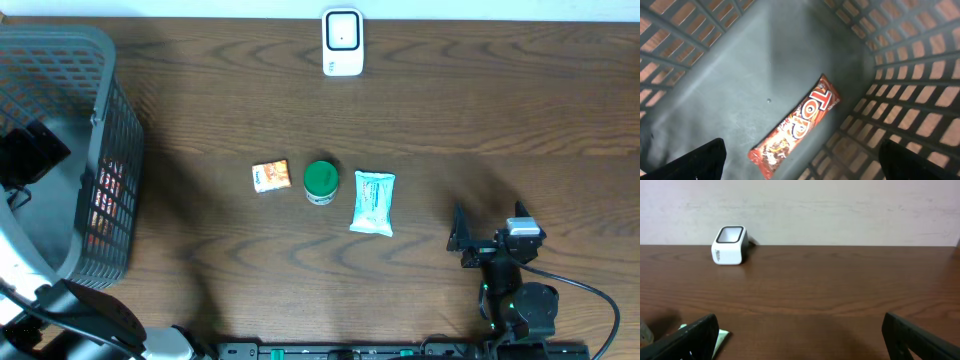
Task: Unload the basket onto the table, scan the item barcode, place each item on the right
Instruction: 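Open the left gripper and reach back into the basket, then grasp the red Tora snack bar in the basket with the left gripper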
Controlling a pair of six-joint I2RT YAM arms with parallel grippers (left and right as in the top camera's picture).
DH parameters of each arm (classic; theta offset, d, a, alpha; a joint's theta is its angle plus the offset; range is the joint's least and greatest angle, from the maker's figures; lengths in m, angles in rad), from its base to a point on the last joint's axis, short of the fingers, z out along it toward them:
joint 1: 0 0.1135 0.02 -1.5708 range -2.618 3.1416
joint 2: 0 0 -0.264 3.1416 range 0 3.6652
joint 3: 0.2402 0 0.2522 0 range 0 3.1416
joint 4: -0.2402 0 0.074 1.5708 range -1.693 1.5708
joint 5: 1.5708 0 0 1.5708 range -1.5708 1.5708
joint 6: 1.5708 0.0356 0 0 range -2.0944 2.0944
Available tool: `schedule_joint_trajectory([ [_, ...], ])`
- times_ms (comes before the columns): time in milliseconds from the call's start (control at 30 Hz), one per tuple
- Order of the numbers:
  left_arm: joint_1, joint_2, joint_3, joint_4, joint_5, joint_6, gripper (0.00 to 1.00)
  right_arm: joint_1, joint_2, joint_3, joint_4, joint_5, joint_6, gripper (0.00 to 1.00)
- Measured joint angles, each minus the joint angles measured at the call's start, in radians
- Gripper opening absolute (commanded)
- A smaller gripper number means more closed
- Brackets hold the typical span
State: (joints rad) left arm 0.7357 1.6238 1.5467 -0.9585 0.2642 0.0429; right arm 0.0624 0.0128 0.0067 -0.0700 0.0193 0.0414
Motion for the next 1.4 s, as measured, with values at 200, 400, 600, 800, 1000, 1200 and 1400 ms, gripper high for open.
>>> schedule_joint_trajectory([
  [200,-0.004,0.024,0.000,0.024,0.014,0.084,0.98,0.000,0.000,0.000,0.000,0.000,0.000,0.99],
  [400,-0.032,0.063,-0.029,0.027,0.023,0.171,0.98,0.000,0.000,0.000,0.000,0.000,0.000,0.99],
  [600,-0.040,0.137,-0.049,0.020,0.023,0.217,0.98,0.000,0.000,0.000,0.000,0.000,0.000,0.99],
  [800,-0.042,0.196,-0.049,0.016,0.022,0.233,0.98,0.000,0.000,0.000,0.000,0.000,0.000,0.99],
  [1000,-0.076,0.262,-0.049,0.019,0.000,0.274,0.98,0.000,0.000,0.000,0.000,0.000,0.000,0.99],
  [1200,-0.156,0.319,-0.049,0.055,-0.098,0.285,0.98,0.000,0.000,0.000,0.000,0.000,0.000,0.99],
  [1400,-0.198,0.333,-0.049,0.085,-0.152,0.295,0.98,0.000,0.000,0.000,0.000,0.000,0.000,0.99],
])
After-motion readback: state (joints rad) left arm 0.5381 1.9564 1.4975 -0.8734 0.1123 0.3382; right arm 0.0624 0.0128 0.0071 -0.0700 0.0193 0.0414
